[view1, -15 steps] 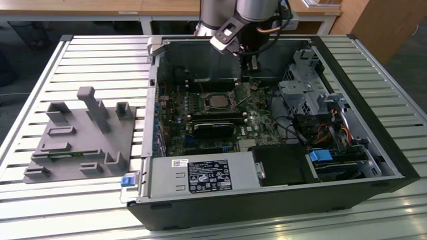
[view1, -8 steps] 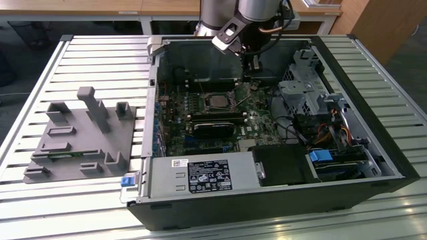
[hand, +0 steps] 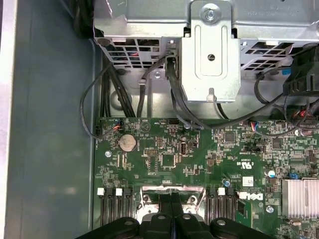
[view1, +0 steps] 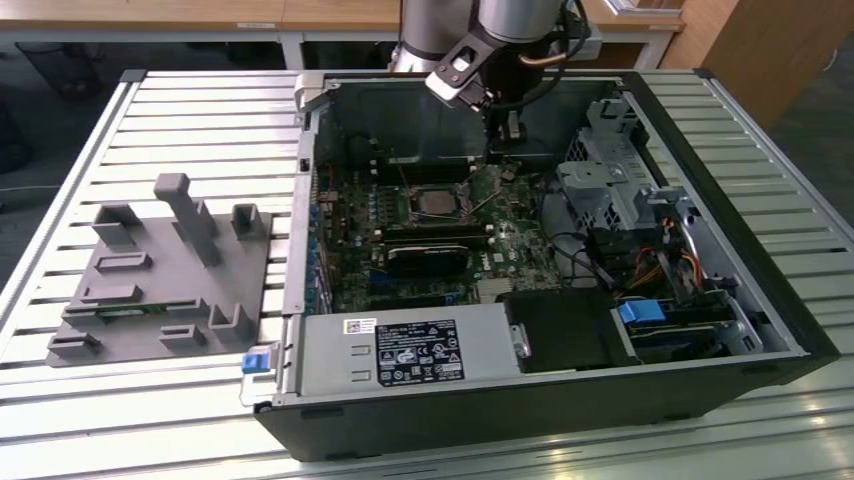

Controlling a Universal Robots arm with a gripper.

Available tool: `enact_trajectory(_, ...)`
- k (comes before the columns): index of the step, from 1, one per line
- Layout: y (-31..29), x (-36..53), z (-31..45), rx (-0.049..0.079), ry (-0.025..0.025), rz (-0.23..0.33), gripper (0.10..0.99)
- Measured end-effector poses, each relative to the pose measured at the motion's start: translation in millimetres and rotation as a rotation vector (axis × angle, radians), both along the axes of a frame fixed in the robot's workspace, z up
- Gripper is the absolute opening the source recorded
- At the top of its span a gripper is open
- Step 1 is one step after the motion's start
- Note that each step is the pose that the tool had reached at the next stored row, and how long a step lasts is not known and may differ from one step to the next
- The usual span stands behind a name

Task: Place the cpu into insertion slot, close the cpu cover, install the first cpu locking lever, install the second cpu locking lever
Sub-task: 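Close the cpu cover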

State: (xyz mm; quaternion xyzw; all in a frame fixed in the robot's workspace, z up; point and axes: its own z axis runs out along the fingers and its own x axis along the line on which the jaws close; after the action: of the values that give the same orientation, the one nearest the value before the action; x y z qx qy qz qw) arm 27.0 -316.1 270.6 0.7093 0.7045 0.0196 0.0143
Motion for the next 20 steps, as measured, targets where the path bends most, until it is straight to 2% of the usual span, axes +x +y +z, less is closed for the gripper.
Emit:
enact_trajectory(3,0.0,1.6,-0.1,0.0,0.0001,0.0,0.106)
enact_trajectory(4,-0.1,3.3,-0.2,0.0,0.0026,0.0,0.106)
enact_trajectory(5,-0.3,6.5,-3.8,0.0,0.0176,0.054,0.106)
enact_trajectory(20,-0.3,11.5,-4.6,0.0,0.0176,0.054,0.106)
